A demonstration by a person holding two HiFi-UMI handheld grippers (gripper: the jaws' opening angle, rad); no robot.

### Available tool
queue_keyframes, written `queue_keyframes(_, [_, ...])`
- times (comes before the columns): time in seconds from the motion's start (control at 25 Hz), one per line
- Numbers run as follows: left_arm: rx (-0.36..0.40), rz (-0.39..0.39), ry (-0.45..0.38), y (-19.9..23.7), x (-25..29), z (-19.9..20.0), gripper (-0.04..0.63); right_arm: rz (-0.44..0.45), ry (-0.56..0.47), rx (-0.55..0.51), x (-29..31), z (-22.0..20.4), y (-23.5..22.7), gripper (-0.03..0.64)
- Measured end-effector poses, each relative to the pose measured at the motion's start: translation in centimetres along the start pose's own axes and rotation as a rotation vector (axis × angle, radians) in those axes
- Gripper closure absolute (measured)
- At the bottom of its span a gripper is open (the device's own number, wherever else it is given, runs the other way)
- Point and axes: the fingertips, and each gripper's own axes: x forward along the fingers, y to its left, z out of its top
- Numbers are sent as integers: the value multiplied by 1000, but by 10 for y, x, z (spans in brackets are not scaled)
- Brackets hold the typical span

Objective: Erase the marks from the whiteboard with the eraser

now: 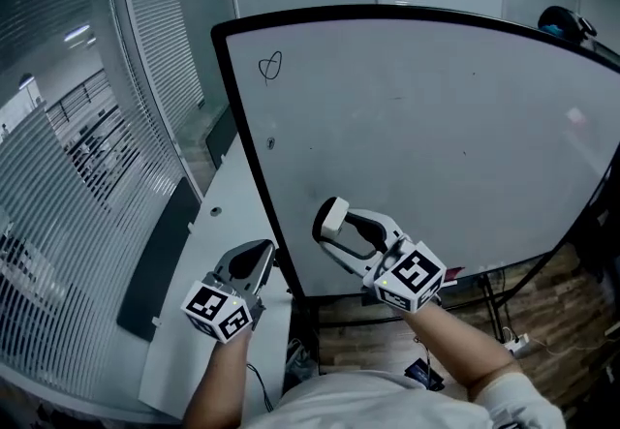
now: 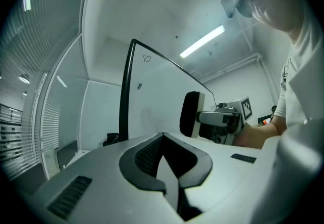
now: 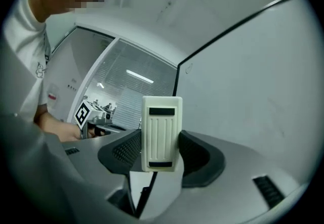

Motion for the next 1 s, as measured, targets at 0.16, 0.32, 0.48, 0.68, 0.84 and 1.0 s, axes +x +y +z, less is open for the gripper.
queue_keyframes(0.16, [41,-9,-14,14,0,19,589,-20,22,-198,26,39,-10,374])
queue_keyframes(0.32, [59,12,-61,29,-3,39,589,-50,10,-377,40,97,-24,374])
queue_keyframes(0.48, [88,2,-100,32,-2,59,589,-96,-9,-585,53,156,-41,374])
queue_keyframes(0.68, [98,3,-106,36,-3,65,589,-144,30,-801,74,194,-58,374])
queue_keyframes(0.84, [102,15,-127,42,-8,71,589,-186,82,-906,92,207,-76,375])
queue_keyframes(1.0, [106,19,-137,43,-10,77,589,-203,127,-1032,109,219,-85,376])
